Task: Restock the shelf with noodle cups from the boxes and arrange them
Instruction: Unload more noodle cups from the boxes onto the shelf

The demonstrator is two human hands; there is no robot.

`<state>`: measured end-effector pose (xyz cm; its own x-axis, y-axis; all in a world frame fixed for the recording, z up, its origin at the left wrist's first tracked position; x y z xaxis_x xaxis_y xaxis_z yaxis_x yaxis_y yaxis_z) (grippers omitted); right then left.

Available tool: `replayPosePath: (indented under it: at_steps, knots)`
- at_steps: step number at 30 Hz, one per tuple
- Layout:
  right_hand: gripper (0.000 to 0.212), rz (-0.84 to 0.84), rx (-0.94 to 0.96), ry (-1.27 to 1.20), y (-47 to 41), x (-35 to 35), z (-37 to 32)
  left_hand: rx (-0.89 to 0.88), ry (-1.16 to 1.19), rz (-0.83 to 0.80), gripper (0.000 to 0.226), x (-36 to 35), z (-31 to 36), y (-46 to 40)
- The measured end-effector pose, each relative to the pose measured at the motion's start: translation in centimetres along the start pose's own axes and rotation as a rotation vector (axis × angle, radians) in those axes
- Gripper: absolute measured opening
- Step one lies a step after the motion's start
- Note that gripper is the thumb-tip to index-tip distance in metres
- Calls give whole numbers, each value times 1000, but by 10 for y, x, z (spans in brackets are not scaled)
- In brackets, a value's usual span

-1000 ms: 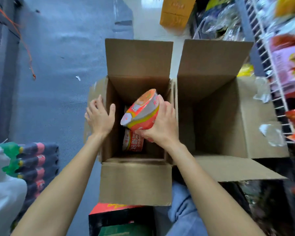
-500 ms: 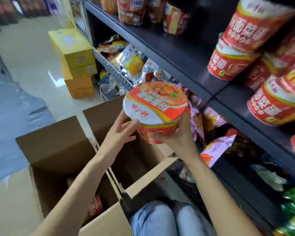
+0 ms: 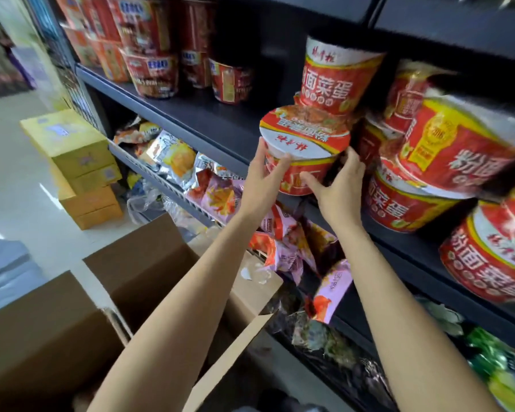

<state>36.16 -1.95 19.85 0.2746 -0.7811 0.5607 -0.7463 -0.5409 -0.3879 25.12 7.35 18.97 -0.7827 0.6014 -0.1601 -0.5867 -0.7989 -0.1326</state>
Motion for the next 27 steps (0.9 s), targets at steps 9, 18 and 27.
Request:
replayPosePath:
  at_steps: [9, 18, 27]
  knots:
    - [57, 137, 40, 91, 5, -17, -16, 157, -101, 92, 84, -3, -1, -38]
    - [16, -388, 495, 55, 128, -94, -62, -264, -592, 411, 24, 158, -4, 123]
    - [31, -1257, 733, 207, 312, -270, -92, 537, -1114, 838, 42, 384, -149, 359]
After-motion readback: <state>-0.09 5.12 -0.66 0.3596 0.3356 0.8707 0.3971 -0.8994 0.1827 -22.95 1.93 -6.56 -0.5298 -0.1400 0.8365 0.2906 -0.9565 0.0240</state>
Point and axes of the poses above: each hand's wrist, its own y-axis away from the middle knuckle, its own x-axis out of the back of the hand, z = x × y, the point moved 4 cm from there along -y, towards the middle knuckle, and after that the axes turned 5 degrees about y, right-handed, at the moved point
